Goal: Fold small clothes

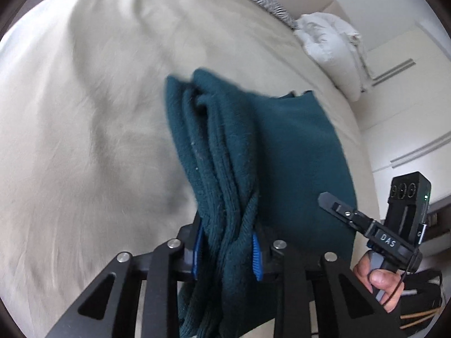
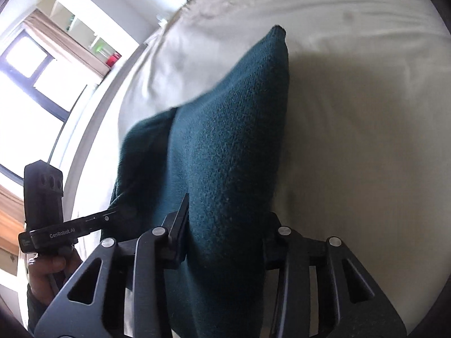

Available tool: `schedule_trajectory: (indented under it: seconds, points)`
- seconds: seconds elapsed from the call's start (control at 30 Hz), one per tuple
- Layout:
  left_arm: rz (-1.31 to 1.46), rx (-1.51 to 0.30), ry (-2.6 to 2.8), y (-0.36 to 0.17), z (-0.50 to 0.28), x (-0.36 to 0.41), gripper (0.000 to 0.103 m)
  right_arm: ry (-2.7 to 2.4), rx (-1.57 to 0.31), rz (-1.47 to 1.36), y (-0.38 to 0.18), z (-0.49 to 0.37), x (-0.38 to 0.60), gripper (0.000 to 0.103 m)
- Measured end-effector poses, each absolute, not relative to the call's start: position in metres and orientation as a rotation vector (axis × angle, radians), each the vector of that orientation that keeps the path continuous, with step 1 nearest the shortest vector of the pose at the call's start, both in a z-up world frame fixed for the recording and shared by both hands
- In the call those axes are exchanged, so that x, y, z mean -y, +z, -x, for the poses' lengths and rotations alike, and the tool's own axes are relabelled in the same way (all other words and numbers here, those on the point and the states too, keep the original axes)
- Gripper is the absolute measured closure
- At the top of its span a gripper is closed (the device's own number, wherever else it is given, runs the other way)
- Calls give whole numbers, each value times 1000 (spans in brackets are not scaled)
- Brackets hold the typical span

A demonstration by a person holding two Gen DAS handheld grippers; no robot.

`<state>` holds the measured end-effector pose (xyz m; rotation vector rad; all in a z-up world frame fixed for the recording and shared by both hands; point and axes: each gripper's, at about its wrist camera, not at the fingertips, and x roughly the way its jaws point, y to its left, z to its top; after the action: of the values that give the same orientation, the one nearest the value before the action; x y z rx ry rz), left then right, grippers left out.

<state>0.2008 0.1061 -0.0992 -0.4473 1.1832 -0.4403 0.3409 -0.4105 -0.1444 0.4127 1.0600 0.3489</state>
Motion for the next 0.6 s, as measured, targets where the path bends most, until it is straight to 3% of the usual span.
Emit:
schedule_trajectory:
  seconds: [0.3,0.47,0.6]
  points:
    - [345,-1104,-527,-42,-101,-102,74,434,-984,-415,-83,-240,405,67]
    - [327,-1105,-550,-50,-52,-104,73,453,-985,-413,-82,-169,412,67]
    - [319,-1178,-542,-89,-40,-99,72,433,-1042,-443,-116,-131,417,67]
